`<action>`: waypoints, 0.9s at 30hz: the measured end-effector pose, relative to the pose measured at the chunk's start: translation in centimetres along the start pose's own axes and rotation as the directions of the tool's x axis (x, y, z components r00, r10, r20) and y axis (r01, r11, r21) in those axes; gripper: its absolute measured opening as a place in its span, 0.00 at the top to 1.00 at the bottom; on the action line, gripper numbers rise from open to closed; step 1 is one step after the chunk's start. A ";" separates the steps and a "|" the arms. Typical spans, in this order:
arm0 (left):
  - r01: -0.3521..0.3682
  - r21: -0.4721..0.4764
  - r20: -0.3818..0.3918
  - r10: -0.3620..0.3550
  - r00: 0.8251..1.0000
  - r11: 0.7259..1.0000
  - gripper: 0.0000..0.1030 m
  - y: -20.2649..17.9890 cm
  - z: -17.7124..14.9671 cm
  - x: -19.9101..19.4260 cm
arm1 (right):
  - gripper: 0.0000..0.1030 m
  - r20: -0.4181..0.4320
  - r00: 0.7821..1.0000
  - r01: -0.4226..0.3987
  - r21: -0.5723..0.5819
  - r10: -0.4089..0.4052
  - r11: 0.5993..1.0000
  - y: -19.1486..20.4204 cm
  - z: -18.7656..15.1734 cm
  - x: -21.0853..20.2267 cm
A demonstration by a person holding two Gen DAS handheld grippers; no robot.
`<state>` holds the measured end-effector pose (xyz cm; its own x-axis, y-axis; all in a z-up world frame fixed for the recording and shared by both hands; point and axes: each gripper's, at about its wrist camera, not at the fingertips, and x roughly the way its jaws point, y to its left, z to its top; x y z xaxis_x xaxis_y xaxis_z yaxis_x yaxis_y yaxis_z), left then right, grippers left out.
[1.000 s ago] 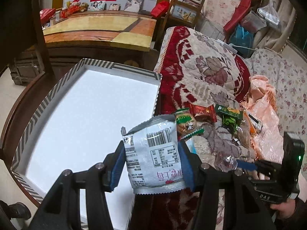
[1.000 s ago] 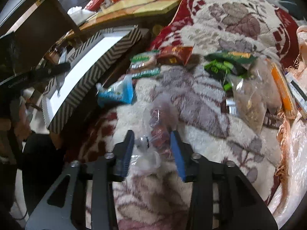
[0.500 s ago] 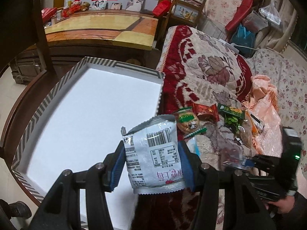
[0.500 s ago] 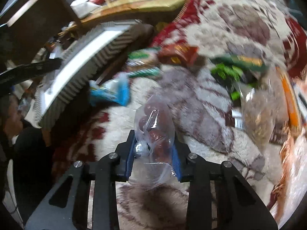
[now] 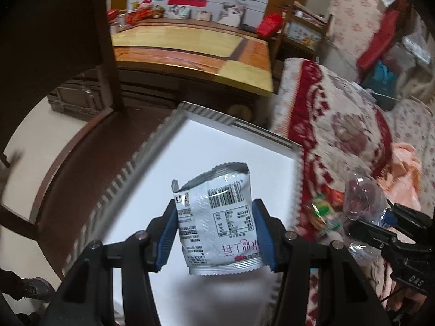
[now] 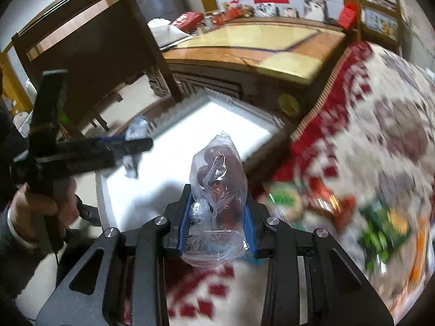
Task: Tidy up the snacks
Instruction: 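Carry the white packet and the clear bag over the striped tray with both tools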
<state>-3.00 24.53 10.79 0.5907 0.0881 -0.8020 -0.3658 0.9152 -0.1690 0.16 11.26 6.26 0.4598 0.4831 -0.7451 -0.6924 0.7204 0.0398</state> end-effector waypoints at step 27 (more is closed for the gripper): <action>-0.061 -0.092 -0.094 0.052 0.994 0.994 0.21 3.5 -1.0 4.8 | 0.67 -0.113 0.990 -0.078 0.034 0.082 0.996 1.9 2.7 11.0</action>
<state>-2.17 27.77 5.77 0.5005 0.0985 -0.8601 -0.4659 0.8680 -0.1717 5.39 19.33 -0.05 0.3358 0.4810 -0.8099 -0.7069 0.6970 0.1208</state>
